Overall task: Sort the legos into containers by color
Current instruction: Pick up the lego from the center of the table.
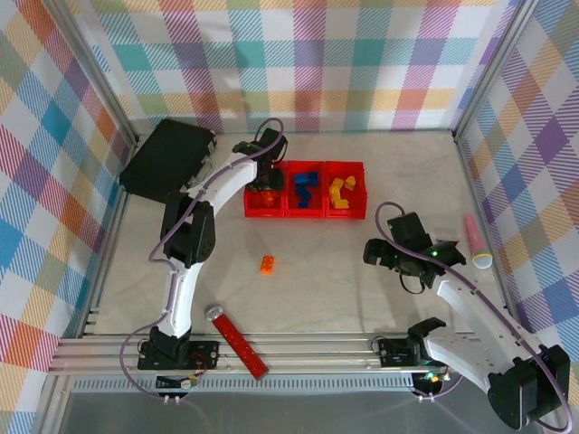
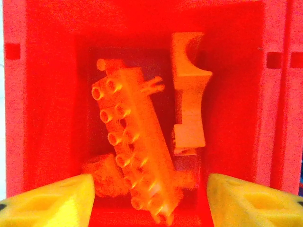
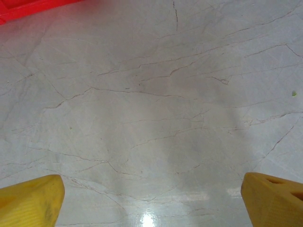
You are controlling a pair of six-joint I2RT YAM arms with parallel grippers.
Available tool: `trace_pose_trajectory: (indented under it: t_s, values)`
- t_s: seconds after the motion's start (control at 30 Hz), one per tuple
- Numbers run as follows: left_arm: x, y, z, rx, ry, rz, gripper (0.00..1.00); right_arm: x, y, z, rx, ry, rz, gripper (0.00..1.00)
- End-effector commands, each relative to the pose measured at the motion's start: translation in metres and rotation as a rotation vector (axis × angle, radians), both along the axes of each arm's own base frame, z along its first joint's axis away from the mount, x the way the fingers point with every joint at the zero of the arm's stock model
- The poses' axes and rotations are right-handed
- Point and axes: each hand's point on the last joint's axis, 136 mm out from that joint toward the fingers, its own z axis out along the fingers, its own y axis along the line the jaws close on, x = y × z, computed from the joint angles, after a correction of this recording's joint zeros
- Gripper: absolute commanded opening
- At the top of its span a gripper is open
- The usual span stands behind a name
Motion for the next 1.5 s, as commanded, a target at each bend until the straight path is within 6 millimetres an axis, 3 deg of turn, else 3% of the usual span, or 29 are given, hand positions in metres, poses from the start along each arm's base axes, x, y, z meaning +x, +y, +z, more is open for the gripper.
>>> trace_pose_trajectory:
  t_s: [0.0,0.03,0.13,0.23,0.3,0.37,0.5,0.57,0.77,0.93,1.13,1.3,1.47]
  values:
    - [0.003,0.0,0.067,-0.073,-0.121,-0.025,0.81,0.0,0.0,0.014,0.028,-0.016,-0.02,0.96]
    - [0.001,-0.001,0.083,-0.087,-0.15,-0.035,0.87,-0.001,0.0,0.014,0.033,-0.017,-0.022,0.96]
    - [-0.011,-0.001,0.135,-0.125,-0.241,-0.085,0.89,-0.003,0.0,0.016,0.042,-0.021,-0.031,0.96]
    - [-0.037,0.004,0.181,-0.136,-0.32,-0.153,0.9,-0.004,-0.001,0.019,0.041,-0.027,-0.032,0.96]
    - [-0.059,0.008,0.196,-0.138,-0.334,-0.202,0.9,-0.004,-0.002,0.022,0.038,-0.032,-0.035,0.96]
    - [-0.082,0.017,0.195,-0.127,-0.307,-0.226,0.91,-0.004,-0.003,0.025,0.039,-0.039,-0.033,0.96]
    - [-0.13,0.037,0.162,-0.111,-0.21,-0.203,0.92,-0.002,0.0,0.028,0.051,-0.052,-0.03,0.96]
    - [-0.153,0.04,0.14,-0.119,-0.155,-0.191,1.0,0.001,0.003,0.029,0.066,-0.057,-0.028,0.96]
    - [-0.193,0.038,0.094,-0.14,-0.08,-0.148,1.0,0.009,0.021,0.025,0.135,-0.015,-0.01,0.96]
    - [-0.206,0.03,0.051,-0.099,0.009,-0.143,0.98,0.008,0.026,0.021,0.165,-0.002,-0.006,0.95]
    - [-0.202,0.005,0.008,-0.038,0.121,-0.196,0.96,0.005,0.026,0.016,0.162,0.011,-0.002,0.95]
    - [-0.203,-0.016,-0.015,-0.02,0.181,-0.211,0.93,0.002,0.021,0.018,0.137,0.007,0.001,0.96]
    - [-0.21,-0.016,-0.039,0.003,0.251,-0.182,0.88,0.0,0.02,0.017,0.131,0.012,0.006,0.96]
